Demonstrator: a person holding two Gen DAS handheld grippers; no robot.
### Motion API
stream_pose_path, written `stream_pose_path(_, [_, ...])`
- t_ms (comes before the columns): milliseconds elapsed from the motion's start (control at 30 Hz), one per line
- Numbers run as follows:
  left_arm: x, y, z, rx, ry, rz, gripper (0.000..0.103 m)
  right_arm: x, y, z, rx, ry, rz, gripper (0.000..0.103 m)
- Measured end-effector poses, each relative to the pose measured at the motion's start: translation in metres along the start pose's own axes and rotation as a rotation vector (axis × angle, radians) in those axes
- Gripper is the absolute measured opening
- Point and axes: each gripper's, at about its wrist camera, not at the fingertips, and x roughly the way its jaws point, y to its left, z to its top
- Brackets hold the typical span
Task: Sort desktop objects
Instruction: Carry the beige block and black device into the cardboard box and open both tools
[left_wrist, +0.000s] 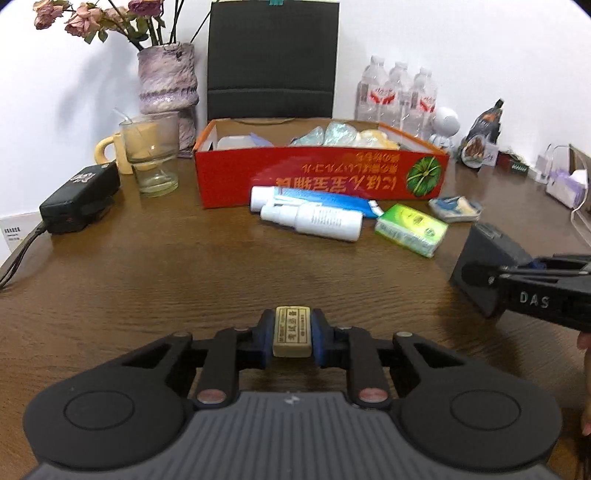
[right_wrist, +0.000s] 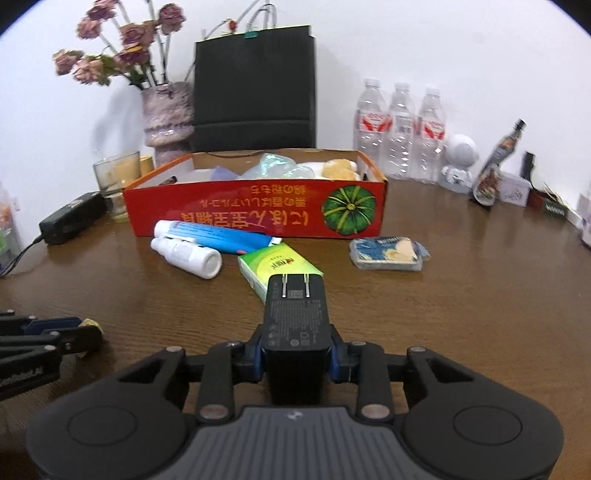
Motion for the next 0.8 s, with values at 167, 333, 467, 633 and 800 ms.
stream_pose_path(167, [-0.008,0.007,0.022,-0.012,-0.049,0.0,0.021,-0.013,-0.006,0.016,0.02,-0.033,0.02,0.029])
stream_pose_path(333, [0.029,0.029,0.08,-0.051,-0.05,0.014,0.021,-0.006,0.004,0.073,0.001,-0.091,0.107,0.029])
stream_pose_path(467, [0.069,0.048,0.13,-0.088,-0.034,0.029,0.021,0.041,0.023,0.141,0.001,-0.086,0.222,0.029])
stream_pose_path(633, [0.121,0.069,0.178,-0.131,0.013,0.061,0.021,0.129,0.051,0.207,0.009,0.026,0.284,0.029])
stream_pose_path(800, [0.158,0.079,0.184,-0.175,0.066,0.063,0.023,0.194,0.066,0.229,0.029,0.162,0.331,0.03])
